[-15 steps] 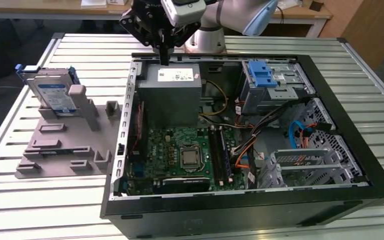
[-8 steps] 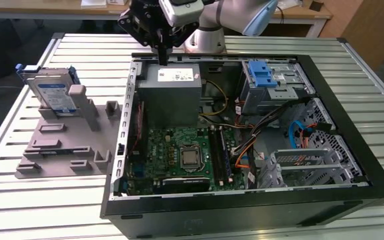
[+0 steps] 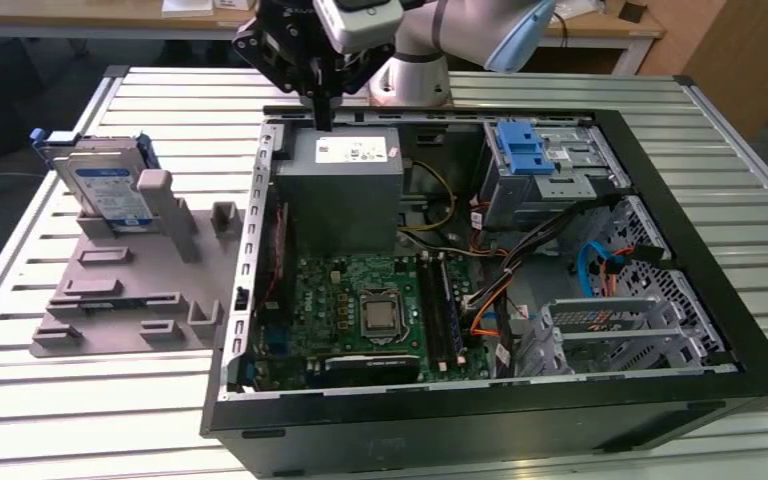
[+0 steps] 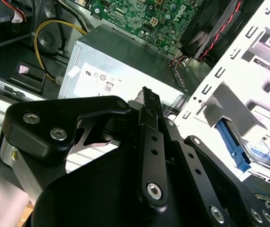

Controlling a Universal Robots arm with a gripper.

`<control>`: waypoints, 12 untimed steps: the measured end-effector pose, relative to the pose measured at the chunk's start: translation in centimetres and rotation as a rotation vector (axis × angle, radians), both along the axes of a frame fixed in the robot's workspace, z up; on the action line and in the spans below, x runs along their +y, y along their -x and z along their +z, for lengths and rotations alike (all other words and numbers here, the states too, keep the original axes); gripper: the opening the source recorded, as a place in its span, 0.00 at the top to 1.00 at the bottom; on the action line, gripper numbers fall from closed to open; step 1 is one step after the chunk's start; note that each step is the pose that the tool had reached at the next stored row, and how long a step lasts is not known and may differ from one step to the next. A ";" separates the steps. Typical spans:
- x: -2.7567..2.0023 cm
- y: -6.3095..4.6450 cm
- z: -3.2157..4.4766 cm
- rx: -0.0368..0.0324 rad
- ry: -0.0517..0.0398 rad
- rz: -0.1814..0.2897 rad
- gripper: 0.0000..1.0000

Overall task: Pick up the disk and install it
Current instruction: 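Reach for the disk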

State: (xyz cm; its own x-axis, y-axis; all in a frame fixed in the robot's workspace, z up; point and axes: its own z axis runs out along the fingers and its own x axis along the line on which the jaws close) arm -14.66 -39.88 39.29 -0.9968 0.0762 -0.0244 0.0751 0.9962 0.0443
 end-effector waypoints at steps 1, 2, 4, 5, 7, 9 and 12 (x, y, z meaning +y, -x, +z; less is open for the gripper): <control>0.00 0.0 0.00 0.0000 0.0000 0.000 0.89; 0.00 0.1 -0.01 -0.0001 -0.0001 0.000 0.89; 0.00 0.1 -0.01 0.0000 -0.0001 0.000 0.89; 0.00 0.2 -0.01 0.0000 0.0000 0.000 0.89; 0.00 0.2 -0.01 0.0000 -0.0001 0.000 0.89; 0.00 0.3 -0.01 0.0000 0.0000 0.000 0.89; 0.00 0.4 -0.02 -0.0001 -0.0001 0.000 0.89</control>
